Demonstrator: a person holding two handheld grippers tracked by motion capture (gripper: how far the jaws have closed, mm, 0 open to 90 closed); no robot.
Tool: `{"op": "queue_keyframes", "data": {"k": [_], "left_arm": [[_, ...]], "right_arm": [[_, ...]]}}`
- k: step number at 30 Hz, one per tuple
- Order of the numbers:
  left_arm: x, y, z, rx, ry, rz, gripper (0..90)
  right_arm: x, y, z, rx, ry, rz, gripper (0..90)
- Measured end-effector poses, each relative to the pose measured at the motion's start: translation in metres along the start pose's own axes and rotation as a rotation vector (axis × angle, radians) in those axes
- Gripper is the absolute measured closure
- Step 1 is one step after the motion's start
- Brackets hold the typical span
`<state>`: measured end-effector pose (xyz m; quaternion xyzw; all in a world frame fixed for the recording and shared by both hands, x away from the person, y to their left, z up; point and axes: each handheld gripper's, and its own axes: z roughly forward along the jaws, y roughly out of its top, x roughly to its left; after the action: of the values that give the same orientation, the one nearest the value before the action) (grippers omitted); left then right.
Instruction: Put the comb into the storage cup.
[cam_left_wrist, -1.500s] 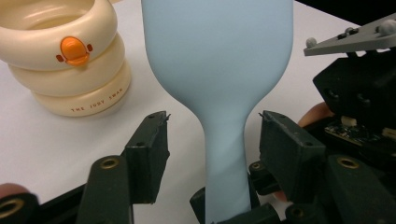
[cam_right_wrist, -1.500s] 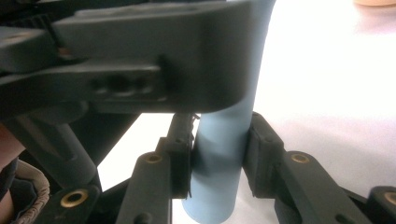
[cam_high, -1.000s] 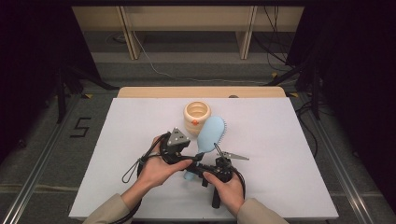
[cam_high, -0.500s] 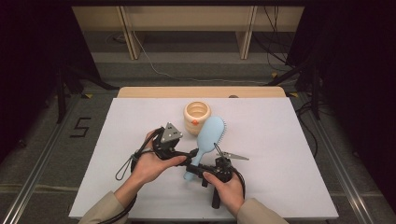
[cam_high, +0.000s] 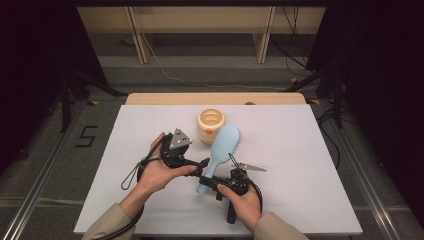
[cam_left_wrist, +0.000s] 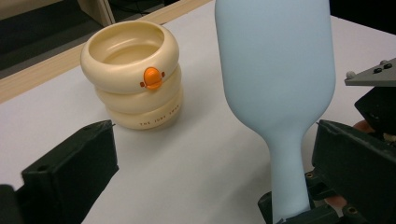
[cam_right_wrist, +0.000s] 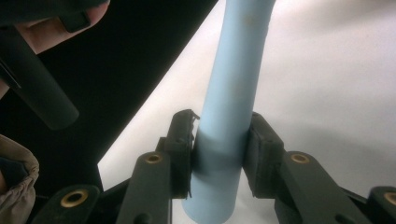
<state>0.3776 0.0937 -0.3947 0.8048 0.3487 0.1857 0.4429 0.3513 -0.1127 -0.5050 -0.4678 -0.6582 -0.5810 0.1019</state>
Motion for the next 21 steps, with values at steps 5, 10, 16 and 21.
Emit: {"op": "queue_keyframes", "data": {"k": [5, 10, 16, 21], "left_arm": [[0.000, 0.005, 0.000, -0.008, -0.008, 0.000, 0.0], [-0.002, 0.012, 0.003, -0.012, -0.017, 0.010, 0.0], [-0.006, 0.019, 0.009, -0.001, -0.024, 0.028, 0.0], [-0.006, 0.022, 0.012, -0.004, -0.015, 0.017, 0.0]], "right_arm": [[0.000, 0.000, 0.000, -0.002, 0.002, 0.003, 67.1], [0.000, 0.001, 0.000, 0.000, 0.005, 0.005, 67.1], [0.000, 0.000, 0.000, 0.001, 0.005, 0.005, 67.1], [0.000, 0.001, 0.000, 0.001, 0.005, 0.008, 67.0]]}}
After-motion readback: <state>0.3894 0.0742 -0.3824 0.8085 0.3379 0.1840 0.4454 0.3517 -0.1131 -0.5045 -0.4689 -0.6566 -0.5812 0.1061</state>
